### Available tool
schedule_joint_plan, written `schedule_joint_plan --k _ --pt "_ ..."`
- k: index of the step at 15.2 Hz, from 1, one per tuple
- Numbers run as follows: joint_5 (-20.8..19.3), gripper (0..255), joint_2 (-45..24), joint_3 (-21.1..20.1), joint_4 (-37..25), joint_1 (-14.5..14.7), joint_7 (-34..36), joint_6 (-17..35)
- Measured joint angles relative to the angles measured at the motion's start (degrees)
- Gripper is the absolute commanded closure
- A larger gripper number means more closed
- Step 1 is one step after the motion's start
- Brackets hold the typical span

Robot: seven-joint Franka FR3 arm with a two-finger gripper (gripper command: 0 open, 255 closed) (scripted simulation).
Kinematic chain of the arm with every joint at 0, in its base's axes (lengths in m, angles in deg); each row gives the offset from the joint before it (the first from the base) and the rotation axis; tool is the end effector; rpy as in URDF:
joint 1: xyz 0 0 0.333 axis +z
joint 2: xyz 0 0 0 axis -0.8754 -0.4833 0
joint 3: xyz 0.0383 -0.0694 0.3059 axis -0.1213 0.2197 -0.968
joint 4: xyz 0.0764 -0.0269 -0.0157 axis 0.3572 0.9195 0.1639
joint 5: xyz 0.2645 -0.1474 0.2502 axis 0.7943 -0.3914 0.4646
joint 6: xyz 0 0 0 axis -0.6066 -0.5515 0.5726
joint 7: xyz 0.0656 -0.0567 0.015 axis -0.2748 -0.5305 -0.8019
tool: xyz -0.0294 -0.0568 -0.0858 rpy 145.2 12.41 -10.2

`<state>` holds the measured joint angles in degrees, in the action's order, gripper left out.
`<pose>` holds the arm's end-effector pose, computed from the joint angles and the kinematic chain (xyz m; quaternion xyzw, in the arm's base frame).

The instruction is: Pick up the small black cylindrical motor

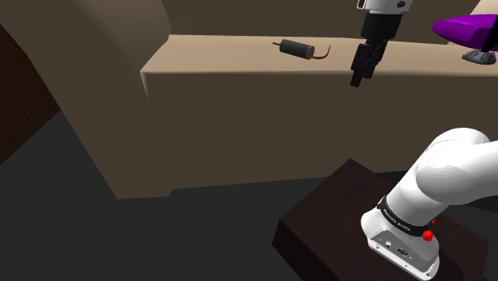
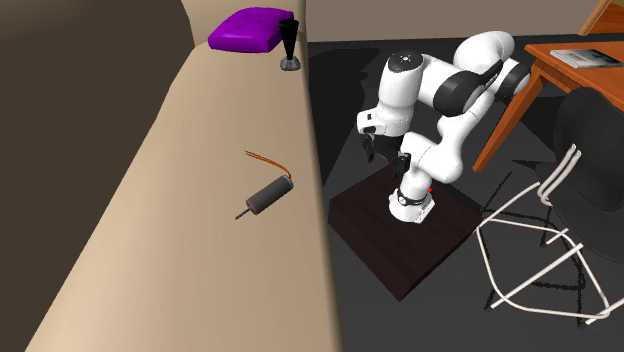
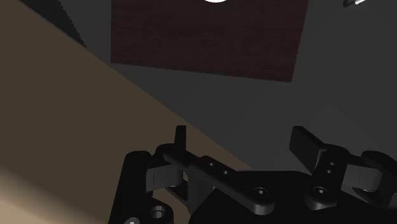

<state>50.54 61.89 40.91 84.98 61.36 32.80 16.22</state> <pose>0.2839 -0.0005 0.5868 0.9982 0.0436 -0.0413 0.0011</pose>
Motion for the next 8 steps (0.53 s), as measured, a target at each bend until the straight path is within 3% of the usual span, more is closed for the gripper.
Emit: schedule_joint_plan --k 2,8 --pt "-0.27 0 -1.03 0.37 -0.62 -0.09 -0.43 0.48" --pt "-1.87 0 -13.0 3.4 -9.08 -0.51 -4.32 4.58"
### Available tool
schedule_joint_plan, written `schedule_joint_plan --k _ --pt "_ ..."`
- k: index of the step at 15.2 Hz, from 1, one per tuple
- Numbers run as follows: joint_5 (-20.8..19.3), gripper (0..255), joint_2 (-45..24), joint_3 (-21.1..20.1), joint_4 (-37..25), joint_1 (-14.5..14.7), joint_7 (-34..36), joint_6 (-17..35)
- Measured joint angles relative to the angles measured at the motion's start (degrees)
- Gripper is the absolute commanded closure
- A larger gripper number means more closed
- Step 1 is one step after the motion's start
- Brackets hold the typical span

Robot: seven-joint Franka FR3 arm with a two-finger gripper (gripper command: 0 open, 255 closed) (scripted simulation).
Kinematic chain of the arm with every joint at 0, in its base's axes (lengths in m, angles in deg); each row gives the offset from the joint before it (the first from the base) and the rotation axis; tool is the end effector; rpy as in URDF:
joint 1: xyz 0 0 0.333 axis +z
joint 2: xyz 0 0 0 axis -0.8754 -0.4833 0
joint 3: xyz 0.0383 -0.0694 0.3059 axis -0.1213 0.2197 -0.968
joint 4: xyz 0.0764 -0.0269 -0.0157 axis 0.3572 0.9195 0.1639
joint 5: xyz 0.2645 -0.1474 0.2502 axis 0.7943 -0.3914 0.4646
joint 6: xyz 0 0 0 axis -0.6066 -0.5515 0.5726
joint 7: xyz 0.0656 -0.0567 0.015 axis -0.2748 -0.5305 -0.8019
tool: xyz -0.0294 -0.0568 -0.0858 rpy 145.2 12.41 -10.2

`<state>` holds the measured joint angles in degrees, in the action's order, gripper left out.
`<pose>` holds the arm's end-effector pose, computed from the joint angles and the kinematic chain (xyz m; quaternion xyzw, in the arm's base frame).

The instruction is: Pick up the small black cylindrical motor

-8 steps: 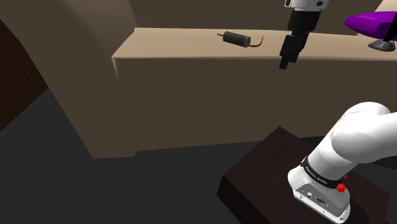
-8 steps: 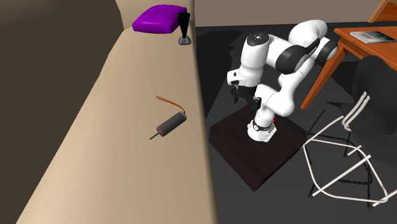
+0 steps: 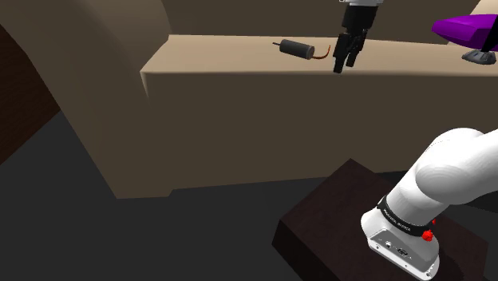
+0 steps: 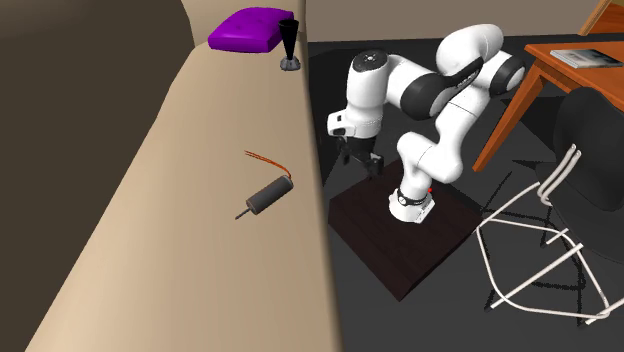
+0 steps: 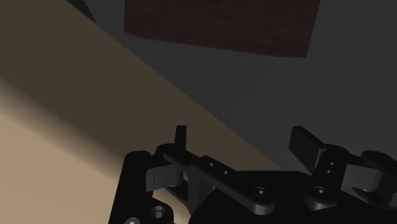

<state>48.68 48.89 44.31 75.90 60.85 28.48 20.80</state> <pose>0.3560 -0.0332 0.5936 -0.9979 -0.0531 0.0360 0.0014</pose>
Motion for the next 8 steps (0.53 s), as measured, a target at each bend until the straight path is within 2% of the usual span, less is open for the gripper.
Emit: schedule_joint_plan --k 8 --pt "-0.06 0 -16.7 3.6 -14.66 -0.26 -5.59 2.88"
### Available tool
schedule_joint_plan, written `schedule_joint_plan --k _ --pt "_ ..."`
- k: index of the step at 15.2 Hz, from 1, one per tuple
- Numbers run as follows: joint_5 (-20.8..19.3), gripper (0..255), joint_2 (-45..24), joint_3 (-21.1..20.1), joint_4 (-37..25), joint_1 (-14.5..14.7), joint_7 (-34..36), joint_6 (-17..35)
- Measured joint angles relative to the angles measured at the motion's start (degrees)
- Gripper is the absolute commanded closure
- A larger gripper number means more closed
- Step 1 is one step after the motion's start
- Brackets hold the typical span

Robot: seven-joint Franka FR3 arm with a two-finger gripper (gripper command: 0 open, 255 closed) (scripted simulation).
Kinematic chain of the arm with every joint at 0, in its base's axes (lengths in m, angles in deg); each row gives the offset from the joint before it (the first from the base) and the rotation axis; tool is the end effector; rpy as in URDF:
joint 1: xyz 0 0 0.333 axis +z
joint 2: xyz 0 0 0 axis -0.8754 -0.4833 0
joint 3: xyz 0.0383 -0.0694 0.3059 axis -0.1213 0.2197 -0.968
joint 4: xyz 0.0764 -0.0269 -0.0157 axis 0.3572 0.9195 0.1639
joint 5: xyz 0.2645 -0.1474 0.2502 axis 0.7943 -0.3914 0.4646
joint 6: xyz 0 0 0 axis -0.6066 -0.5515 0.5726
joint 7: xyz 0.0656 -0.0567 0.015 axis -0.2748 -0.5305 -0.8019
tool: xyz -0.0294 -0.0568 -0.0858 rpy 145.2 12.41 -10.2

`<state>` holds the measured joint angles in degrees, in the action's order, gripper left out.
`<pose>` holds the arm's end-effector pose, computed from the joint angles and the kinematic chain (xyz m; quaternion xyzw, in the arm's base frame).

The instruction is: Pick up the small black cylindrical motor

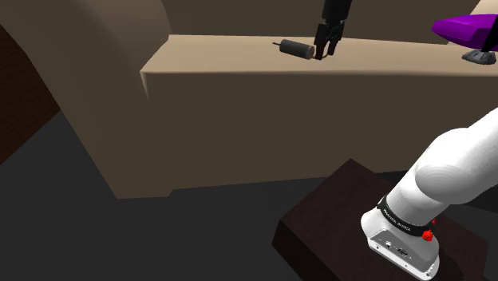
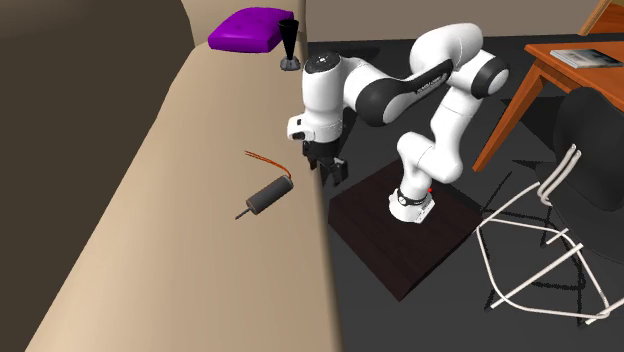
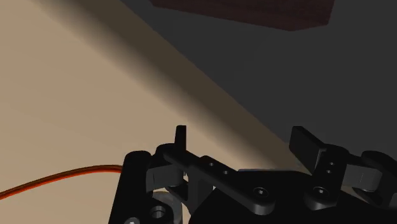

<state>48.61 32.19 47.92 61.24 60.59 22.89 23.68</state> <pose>0.4489 -0.0722 0.5989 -0.9974 -0.0665 0.0290 0.0040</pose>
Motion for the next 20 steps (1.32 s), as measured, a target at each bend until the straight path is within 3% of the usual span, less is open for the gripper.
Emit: schedule_joint_plan --k 11,19,20 --pt "4.0 0 -25.87 3.52 -31.22 -2.09 -7.93 -4.64" --pt "4.12 0 -26.31 3.4 -26.09 -1.97 -8.06 0.99" --pt "4.12 255 -26.34 3.4 -25.84 -1.96 -8.07 1.25"
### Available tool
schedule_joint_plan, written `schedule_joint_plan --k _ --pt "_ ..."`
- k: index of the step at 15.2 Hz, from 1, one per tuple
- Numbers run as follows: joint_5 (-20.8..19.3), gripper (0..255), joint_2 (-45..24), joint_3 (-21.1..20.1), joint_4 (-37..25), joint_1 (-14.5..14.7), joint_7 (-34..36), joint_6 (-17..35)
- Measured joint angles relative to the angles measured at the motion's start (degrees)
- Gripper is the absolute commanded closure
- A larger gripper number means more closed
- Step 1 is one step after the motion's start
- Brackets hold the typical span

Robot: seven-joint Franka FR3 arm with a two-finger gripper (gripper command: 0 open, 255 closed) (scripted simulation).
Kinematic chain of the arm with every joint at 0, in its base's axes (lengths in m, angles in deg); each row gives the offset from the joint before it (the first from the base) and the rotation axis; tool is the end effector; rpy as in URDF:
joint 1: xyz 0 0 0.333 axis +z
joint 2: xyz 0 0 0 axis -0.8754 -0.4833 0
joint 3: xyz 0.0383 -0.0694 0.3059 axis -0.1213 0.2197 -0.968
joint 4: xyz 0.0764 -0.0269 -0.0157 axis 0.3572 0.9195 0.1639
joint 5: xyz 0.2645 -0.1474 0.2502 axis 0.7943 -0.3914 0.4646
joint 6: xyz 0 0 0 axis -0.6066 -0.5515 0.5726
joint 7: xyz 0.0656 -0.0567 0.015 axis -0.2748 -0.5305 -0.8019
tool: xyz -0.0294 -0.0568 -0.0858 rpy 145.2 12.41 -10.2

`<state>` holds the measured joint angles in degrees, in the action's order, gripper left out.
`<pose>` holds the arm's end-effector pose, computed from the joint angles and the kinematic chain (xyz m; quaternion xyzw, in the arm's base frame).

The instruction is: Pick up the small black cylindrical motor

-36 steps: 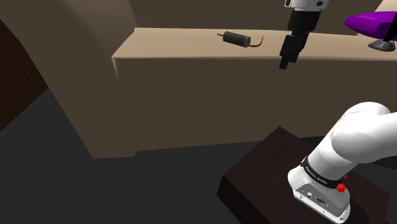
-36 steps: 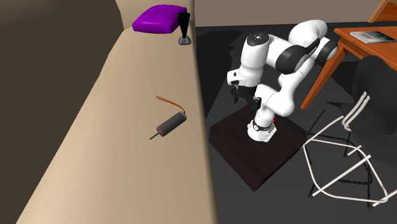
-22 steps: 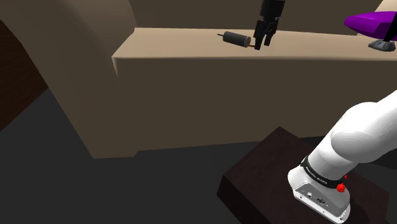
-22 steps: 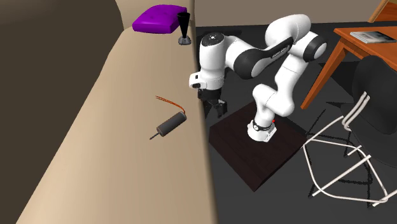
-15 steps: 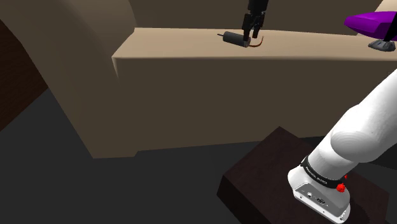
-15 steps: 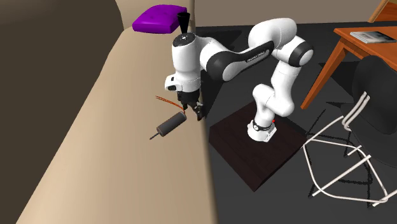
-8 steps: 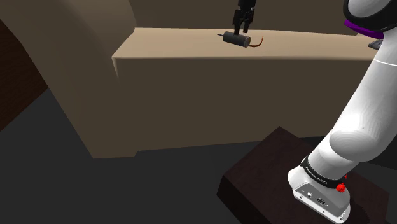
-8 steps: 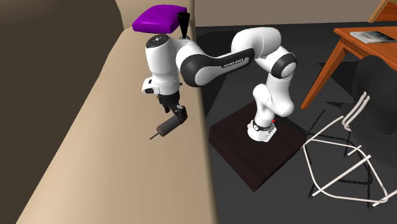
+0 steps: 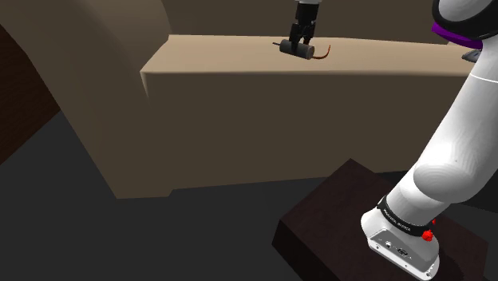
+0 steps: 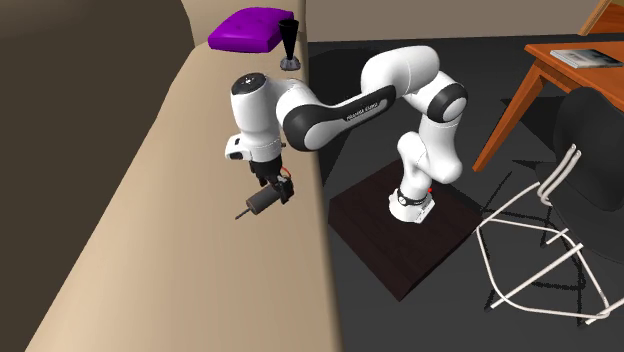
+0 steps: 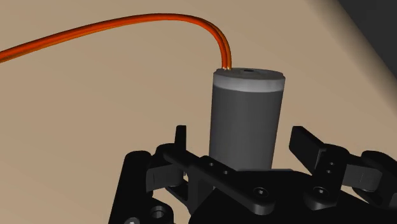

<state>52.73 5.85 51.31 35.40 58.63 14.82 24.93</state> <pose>0.5886 -0.1246 0.5731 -0.9961 -0.0855 0.0189 0.0078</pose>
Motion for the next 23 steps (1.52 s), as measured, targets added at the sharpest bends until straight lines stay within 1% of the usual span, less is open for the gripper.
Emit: schedule_joint_plan --k 10,15,23 --pt "0.0 255 -0.01 0.01 0.27 -0.01 -0.02 0.32" --pt "0.09 255 -0.47 0.05 -3.45 -0.1 -0.04 -2.96" --pt "0.57 255 -2.93 0.19 -12.99 -0.54 -0.27 -10.08"
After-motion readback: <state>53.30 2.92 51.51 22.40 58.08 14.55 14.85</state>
